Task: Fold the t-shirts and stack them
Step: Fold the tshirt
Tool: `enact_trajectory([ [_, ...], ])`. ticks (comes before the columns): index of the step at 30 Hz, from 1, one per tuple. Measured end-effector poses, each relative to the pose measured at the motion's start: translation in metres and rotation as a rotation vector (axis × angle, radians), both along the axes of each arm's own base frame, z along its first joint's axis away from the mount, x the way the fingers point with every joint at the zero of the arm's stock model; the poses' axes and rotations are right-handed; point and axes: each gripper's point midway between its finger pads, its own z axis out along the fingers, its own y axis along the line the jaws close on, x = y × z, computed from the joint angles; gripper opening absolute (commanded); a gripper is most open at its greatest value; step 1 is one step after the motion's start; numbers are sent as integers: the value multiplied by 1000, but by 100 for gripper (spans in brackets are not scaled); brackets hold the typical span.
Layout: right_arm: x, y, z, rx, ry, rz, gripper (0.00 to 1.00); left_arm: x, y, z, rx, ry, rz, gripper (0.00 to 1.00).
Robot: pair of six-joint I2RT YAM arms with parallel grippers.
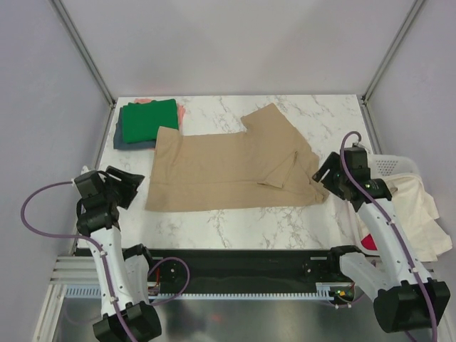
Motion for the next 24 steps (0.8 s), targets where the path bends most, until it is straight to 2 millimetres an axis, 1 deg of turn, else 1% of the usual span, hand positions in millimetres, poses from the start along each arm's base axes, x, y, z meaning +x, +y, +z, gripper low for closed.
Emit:
enact_trajectory([
  [1, 7, 6, 13, 6, -28, 20, 75, 1, 0, 11, 21, -22, -13, 66],
  [3, 25, 20, 39, 11, -77, 70, 76, 4, -3, 25, 56, -57, -48, 64],
  [5, 48, 35, 55, 0, -98, 126, 77, 4, -8, 29, 76, -69, -86, 63],
  [7, 76, 48, 64, -24, -92, 177, 78, 4, -15, 27, 105, -66, -141, 63],
  [8, 98, 54, 70, -39, -100, 201, 77, 4, -18, 26, 127, -62, -167, 63],
  [10, 146, 64, 71, -71, -115, 234, 77, 4, -21, 22, 185, -47, -205, 63],
  [13, 216, 77, 55, -119, -113, 288, 77, 7, -25, 16, 234, -24, -250, 61],
  [14, 241, 82, 49, -135, -115, 308, 78, 9, -26, 14, 237, -20, -260, 58],
  [15, 262, 87, 42, -144, -126, 322, 79, 11, -26, 12, 236, -12, -266, 57],
  [17, 312, 96, 32, -172, -164, 348, 82, 16, -26, 4, 228, 19, -280, 54],
  [18, 333, 100, 22, -184, -175, 359, 86, 17, -26, -1, 222, 36, -287, 54],
  [19, 350, 104, 19, -190, -202, 365, 88, 18, -26, -7, 213, 60, -295, 53],
  [20, 371, 108, 10, -199, -221, 375, 92, 19, -28, -11, 206, 77, -304, 53],
  [21, 384, 111, 5, -204, -243, 379, 93, 19, -29, -13, 203, 83, -310, 52],
  [23, 413, 115, -15, -219, -290, 382, 97, 19, -33, -12, 207, 77, -326, 52],
  [24, 420, 116, -23, -224, -300, 381, 98, 18, -35, -10, 210, 68, -333, 51],
])
